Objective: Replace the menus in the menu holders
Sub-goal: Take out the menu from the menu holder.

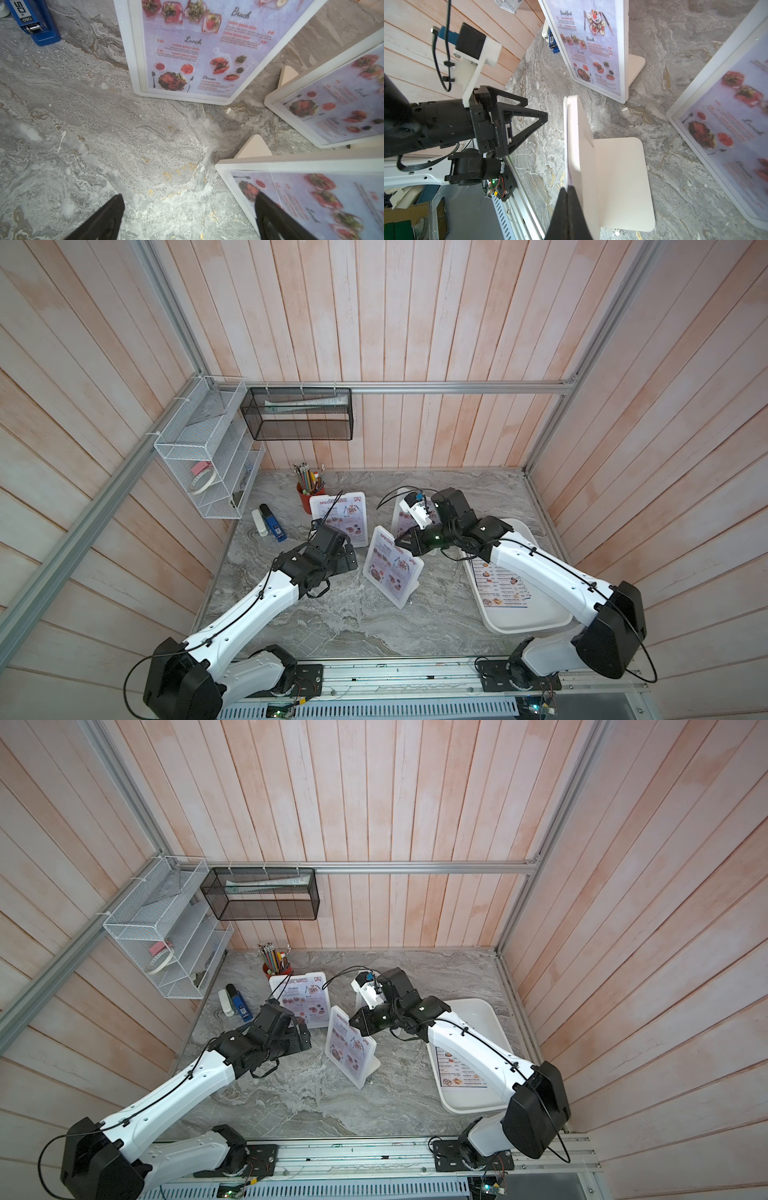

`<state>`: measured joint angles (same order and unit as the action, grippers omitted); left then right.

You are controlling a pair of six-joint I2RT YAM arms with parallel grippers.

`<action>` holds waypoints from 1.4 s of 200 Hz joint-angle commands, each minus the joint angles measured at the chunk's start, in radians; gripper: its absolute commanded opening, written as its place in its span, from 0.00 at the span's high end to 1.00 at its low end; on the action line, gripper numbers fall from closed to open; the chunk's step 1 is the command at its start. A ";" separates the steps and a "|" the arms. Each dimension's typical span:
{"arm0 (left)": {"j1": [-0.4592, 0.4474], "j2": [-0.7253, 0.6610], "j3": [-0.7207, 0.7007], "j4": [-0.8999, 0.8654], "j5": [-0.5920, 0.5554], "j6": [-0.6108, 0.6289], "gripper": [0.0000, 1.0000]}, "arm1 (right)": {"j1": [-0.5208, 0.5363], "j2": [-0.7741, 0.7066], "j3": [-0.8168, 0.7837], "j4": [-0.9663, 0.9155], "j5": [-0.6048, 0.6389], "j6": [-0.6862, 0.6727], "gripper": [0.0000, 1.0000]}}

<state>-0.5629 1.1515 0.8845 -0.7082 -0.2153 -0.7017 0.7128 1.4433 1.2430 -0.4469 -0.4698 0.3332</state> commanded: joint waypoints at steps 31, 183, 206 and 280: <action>0.005 -0.016 -0.001 0.003 -0.014 0.010 0.00 | -0.002 -0.017 0.047 0.017 -0.023 0.010 0.93; 0.004 -0.021 0.027 -0.003 -0.019 0.016 0.00 | -0.035 -0.020 0.158 -0.038 0.013 -0.036 1.00; 0.005 -0.021 0.041 -0.004 -0.019 0.022 0.00 | -0.059 -0.004 0.221 -0.082 0.007 -0.067 1.00; 0.004 -0.026 0.089 0.002 0.011 0.090 0.00 | -0.145 0.020 0.468 -0.243 0.004 -0.162 1.00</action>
<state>-0.5629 1.1477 0.9356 -0.7109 -0.2157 -0.6613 0.5968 1.4551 1.6360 -0.6067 -0.4660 0.2230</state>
